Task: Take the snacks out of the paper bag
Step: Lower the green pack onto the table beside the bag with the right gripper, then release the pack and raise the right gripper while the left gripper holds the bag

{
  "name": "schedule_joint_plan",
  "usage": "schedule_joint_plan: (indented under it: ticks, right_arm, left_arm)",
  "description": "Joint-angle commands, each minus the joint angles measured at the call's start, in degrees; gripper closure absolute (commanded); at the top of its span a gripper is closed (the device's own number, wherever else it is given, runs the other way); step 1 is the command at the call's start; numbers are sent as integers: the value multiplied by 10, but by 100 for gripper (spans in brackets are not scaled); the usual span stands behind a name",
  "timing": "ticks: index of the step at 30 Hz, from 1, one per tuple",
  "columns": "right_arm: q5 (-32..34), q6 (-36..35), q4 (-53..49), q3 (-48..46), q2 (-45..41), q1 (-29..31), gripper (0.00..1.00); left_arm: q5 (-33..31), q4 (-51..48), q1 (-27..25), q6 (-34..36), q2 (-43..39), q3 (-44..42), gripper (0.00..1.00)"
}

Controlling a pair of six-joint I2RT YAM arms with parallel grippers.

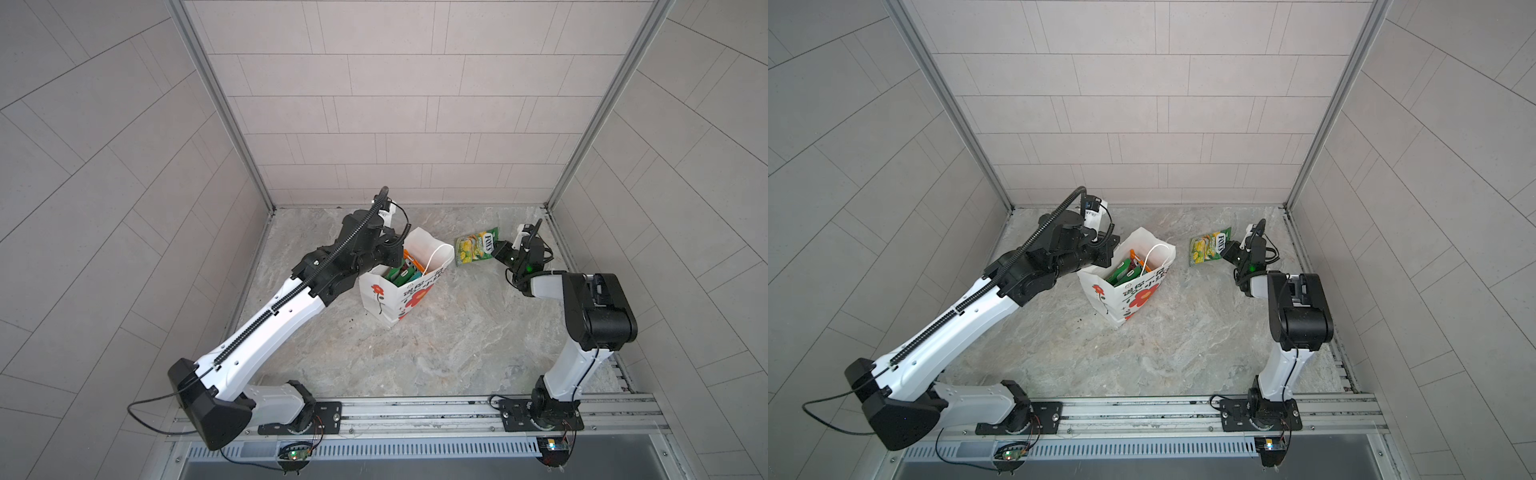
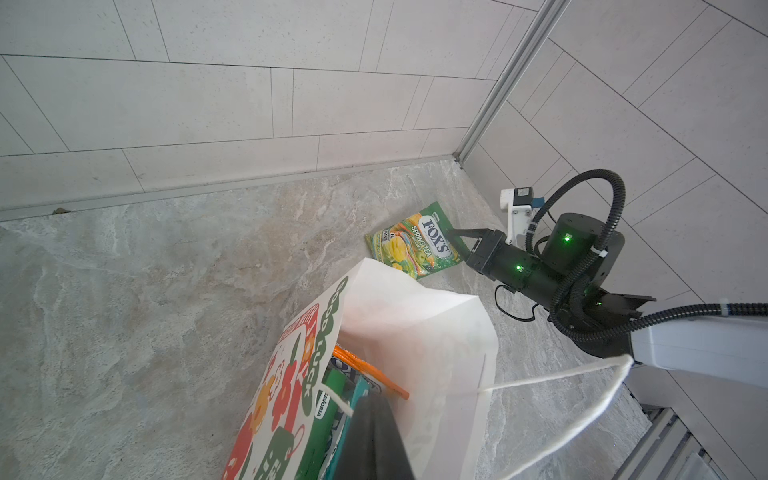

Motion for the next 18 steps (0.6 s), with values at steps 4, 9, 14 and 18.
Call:
schedule_joint_plan:
  ticks: [4,9,14,18]
  right_arm:
    - [-3,6,2,0,27,10,100]
    - [0,-3,-20,8,35,19,83]
    - [16,-23,-59,3,8,19,58]
    - [38,-50,-110,-14,-48,19,48]
  left_arm:
    - [-9,9,-3,9,-16,15,100]
    - [-44,11,-2,24,-24,17,100]
    - [-45,7,6,52,-14,40,100]
    - [-18,4,22,78,0,68,100]
